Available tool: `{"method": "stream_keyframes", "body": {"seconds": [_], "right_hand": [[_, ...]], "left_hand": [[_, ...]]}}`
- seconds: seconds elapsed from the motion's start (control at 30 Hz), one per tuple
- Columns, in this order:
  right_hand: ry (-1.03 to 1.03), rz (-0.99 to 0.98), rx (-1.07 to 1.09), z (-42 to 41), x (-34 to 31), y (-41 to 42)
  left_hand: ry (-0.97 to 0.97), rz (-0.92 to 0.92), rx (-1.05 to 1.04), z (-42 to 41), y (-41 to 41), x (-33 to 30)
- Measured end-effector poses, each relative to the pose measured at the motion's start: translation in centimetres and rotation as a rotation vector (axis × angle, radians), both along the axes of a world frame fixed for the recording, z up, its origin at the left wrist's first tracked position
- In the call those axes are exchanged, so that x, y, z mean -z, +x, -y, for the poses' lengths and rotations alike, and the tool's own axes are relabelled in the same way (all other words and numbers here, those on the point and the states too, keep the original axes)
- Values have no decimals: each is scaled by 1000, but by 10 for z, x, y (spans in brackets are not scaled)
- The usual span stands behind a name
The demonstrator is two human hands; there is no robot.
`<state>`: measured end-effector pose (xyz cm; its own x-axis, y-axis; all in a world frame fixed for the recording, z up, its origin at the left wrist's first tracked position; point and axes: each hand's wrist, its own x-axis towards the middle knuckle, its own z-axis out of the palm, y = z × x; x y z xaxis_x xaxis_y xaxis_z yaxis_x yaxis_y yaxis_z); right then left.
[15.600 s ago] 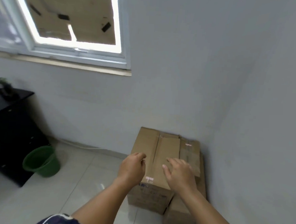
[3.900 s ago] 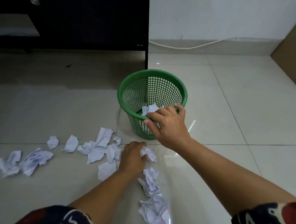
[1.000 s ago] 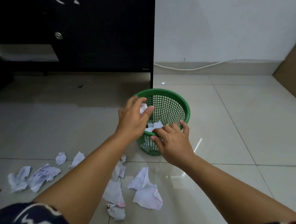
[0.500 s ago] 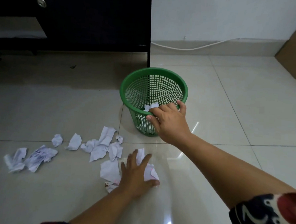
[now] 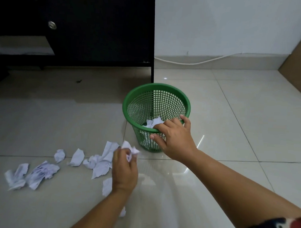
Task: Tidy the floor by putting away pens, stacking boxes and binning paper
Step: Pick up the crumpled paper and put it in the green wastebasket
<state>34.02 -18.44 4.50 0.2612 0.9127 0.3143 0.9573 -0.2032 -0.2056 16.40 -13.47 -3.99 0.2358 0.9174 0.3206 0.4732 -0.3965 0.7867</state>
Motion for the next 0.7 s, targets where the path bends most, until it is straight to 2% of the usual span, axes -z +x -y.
{"method": "stream_keyframes", "body": {"seconds": [0.1,0.2,0.27,0.33,0.43,0.47,0.53,0.6,0.67,0.7], "right_hand": [[5,14,4,0,2,0],[8,8,5,-1,2,0],[-8,6,-2,-3,0,0],[-22,13,-23,-4,1,0],[-2,8,-68,-4,5,2],[-2,7,-70,-4,5,2],[5,4,-60,-6,4,3],[14,3,-59,-7,3,3],[15,11,-69,-6,3,3],[16,14,-71,-7,3,3]], "left_hand": [[161,196,-114,-36,13,-53],[292,182,-35,-58,33,-101],[321,65,80,-67,47,-127],[327,-174,185,-80,59,-139],[107,-631,320,-99,61,-139],[13,-710,373,-103,58,-138],[-55,-742,431,-109,51,-131],[6,-727,413,-112,40,-127],[0,-656,355,-115,31,-122],[-66,-587,331,-115,26,-119]]}}
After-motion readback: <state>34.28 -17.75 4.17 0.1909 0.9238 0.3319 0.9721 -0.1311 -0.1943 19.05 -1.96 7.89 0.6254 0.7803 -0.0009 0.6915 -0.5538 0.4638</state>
